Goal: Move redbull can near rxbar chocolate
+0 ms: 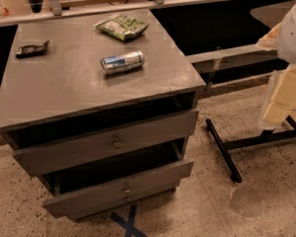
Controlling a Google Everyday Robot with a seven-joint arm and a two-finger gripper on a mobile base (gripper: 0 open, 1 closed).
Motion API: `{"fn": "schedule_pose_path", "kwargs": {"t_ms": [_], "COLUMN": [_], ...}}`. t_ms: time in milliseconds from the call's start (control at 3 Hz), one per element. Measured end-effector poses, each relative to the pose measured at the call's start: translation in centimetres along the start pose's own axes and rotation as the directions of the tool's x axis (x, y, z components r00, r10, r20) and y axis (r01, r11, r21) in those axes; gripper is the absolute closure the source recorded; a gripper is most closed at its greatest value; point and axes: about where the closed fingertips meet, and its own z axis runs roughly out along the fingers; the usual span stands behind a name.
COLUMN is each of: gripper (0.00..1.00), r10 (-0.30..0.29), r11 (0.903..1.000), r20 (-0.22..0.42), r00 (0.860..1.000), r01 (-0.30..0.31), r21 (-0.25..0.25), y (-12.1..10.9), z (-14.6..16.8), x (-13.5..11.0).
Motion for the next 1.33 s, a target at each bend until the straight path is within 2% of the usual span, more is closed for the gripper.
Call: {"fn": "schedule_pose_path", "kwargs": {"t_ms": [333, 667, 1000, 1333], "gripper": [0.0, 0.0, 0.0, 0.0], "r10": [0.0, -0.063, -0.183, -0.268], "r11": [1.0, 0.998, 0.9828, 0.9614], "r20": [0.0, 0.072, 0.176, 0.264], "r00": [1.0, 0.995, 0.967, 0.927], "r01": [0.0, 0.064, 0.184, 0.275], "r21": [0.0, -0.001, 0.01, 0.011], "y": [0.0, -0.5, -2.5, -4.9], "z": [0.0, 0.1, 0.6, 1.7], "x": [0.0, -1.3, -4.2, -7.2]}}
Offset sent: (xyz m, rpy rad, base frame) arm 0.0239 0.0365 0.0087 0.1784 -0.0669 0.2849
